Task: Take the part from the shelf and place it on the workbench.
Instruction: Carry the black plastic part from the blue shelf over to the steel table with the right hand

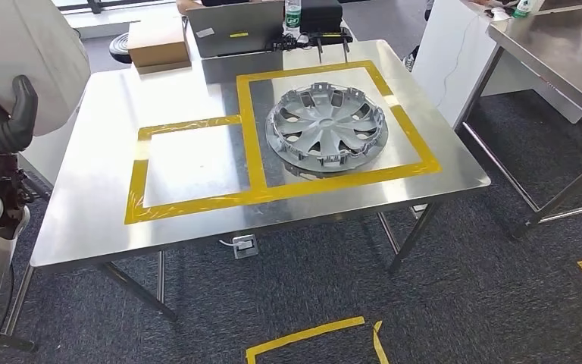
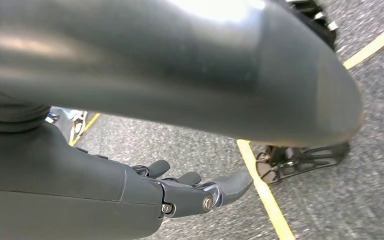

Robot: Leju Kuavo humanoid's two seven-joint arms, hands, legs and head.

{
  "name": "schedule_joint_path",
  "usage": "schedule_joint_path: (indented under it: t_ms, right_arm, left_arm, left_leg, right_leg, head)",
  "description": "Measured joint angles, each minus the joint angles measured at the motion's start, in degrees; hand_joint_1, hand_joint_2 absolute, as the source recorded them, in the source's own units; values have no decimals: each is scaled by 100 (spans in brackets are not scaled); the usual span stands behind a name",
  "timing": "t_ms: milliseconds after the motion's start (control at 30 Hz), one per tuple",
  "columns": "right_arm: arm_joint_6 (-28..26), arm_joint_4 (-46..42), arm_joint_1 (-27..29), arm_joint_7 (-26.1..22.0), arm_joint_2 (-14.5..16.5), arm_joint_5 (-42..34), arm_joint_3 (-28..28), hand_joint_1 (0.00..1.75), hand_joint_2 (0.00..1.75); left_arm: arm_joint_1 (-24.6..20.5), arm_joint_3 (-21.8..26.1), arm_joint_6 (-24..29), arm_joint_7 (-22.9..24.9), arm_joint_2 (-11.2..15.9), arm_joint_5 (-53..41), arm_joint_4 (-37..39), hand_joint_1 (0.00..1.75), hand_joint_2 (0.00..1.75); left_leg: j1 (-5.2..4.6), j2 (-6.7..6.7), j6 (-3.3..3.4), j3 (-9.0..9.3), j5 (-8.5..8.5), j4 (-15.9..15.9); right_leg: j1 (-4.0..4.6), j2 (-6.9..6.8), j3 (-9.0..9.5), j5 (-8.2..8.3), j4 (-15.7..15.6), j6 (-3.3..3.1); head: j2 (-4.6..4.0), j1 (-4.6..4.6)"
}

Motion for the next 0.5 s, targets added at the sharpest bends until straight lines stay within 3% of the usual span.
schedule_joint_path:
  t_ms: [100, 167, 200, 267, 300, 333, 367, 433, 500]
  right_arm:
    - [-18, -1, -28, 21, 1, 7, 9, 0, 0]
    - [-44, -3, -40, 26, 3, -3, 12, 0, 0]
    - [-55, -4, -46, 24, 4, -10, 12, 0, 0]
    - [-67, -4, -48, 16, 7, -30, 12, 0, 0]
    - [-72, -4, -45, 15, 7, -42, 12, 0, 0]
    - [-80, -4, -40, 14, 7, -52, 12, 0, 0]
    - [-88, -4, -32, 14, 6, -61, 12, 0, 0]
    - [-105, -3, -15, 15, 4, -63, 12, 0, 0]
    - [-110, -3, -13, 18, 2, -56, 12, 0, 0]
  left_arm:
    - [-30, -14, 10, -59, -21, -66, 220, 175, 175]
    - [-87, -19, -4, -86, -53, -119, 376, 175, 175]
    - [-133, -23, -17, -90, -78, -148, 469, 175, 175]
    - [-244, -37, -52, -74, -137, -197, 682, 175, 175]
    - [-300, -45, -75, -56, -166, -221, 803, 175, 175]
    - [-364, -55, -98, -34, -192, -246, 930, 175, 175]
    - [-444, -66, -126, -15, -221, -285, 1075, 175, 175]
    - [-667, -94, -172, -2, -299, -416, 1406, 175, 175]
    - [-950, -152, -198, -11, -421, -600, 1820, 175, 175]
  left_leg:
    - [-14, -14, 123, 65, -80, -92]
    - [9, -16, 198, 127, -117, -115]
    - [20, -13, 230, 160, -136, -127]
    - [22, -12, 261, 195, -183, -124]
    - [21, -14, 261, 215, -210, -121]
    - [21, -16, 255, 243, -241, -117]
    - [22, -20, 245, 283, -275, -114]
    - [23, -27, 215, 375, -349, -110]
    - [1, -49, 165, 421, -414, -101]
  right_leg:
    - [-1, -5, 14, -69, -1, 88]
    - [-2, -15, -64, -189, 221, 157]
    - [-9, -19, -223, -307, 518, 188]
    - [-27, -23, -749, -560, 1332, 231]
    - [-35, -24, -995, -600, 1641, 241]
    - [-39, -24, -1145, -521, 1747, 243]
    - [-41, -26, -1174, -321, 1616, 236]
    - [-38, -32, -949, 249, 836, 194]
    - [-18, -38, -708, 531, 199, 143]
  head:
    - [-1, 12]
    - [0, 26]
    - [-1, 38]
    - [0, 57]
    - [-1, 60]
    - [-1, 62]
    - [-1, 65]
    - [0, 70]
    - [0, 74]
